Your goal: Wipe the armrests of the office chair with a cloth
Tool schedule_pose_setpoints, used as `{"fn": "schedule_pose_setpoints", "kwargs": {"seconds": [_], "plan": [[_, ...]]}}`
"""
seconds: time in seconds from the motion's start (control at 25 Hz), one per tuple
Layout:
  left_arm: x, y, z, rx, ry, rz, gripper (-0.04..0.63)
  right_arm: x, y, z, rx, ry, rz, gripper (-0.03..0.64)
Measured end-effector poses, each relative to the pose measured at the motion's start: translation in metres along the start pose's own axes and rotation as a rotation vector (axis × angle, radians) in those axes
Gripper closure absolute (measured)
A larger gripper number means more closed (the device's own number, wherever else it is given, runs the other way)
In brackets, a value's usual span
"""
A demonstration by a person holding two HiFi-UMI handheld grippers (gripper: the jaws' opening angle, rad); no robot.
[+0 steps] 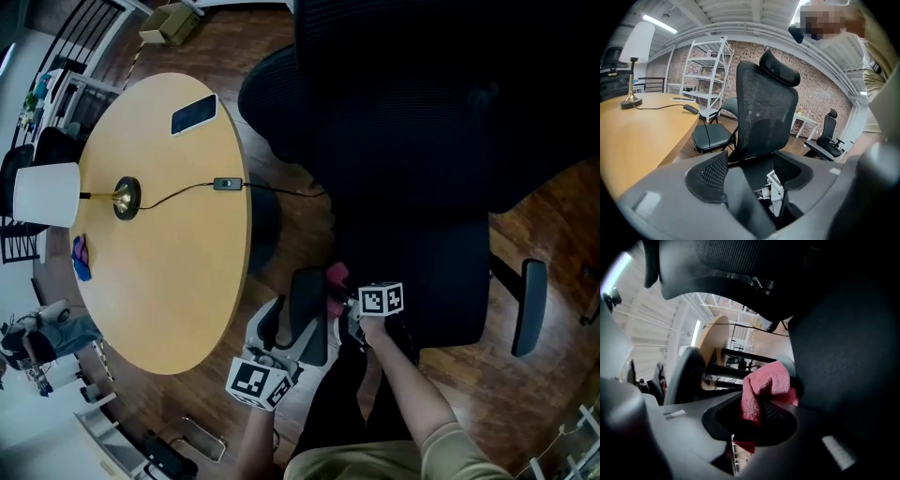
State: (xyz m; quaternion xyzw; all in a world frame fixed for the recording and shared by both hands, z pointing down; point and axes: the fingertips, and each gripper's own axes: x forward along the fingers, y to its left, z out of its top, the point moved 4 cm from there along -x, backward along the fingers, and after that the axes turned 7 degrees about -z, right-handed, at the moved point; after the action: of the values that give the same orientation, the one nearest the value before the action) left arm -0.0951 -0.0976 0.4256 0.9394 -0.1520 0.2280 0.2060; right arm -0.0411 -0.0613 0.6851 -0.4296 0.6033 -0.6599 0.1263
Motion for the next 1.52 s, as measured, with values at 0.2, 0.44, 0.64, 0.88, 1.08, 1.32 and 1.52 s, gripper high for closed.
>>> {"fn": "schedule_pose_setpoints", "kwargs": {"seconds": [0.2, 0.44, 0.64, 0.88, 1.08, 1.32, 1.52], "plan": [[0.002, 0.006, -0.015, -0.029, -0.012, 0.013, 0.311, 0.023, -0.045, 0.013, 0.032, -0.036, -0.184, 0.575], [0.002, 0.011, -0.025, -0.035, -0.013, 0.016, 0.310, 0.028, -0.047, 0.022, -0.062, -0.008, -0.180, 0.574], [0.001, 0.007, -0.018, -0.043, -0.032, 0.017, 0.310, -0.026, 0.024, -0.002, -0.031, -0.117, 0.207, 0.574], [0.005, 0.003, -0.013, -0.036, -0.045, 0.004, 0.310, -0.041, 0.059, -0.023, -0.023, -0.113, 0.381, 0.576], [0.001, 0.006, -0.015, -0.052, -0.045, 0.018, 0.310, -0.004, 0.000, -0.008, 0.016, -0.098, 0.067, 0.575], [0.012, 0.010, -0.020, -0.035, -0.037, 0.017, 0.310, 0.029, -0.055, 0.019, 0.021, 0.010, -0.212, 0.576], [0.013, 0.002, -0.022, -0.042, -0.021, 0.007, 0.310, 0.009, -0.027, 0.007, -0.015, 0.022, 0.013, 0.575]]}}
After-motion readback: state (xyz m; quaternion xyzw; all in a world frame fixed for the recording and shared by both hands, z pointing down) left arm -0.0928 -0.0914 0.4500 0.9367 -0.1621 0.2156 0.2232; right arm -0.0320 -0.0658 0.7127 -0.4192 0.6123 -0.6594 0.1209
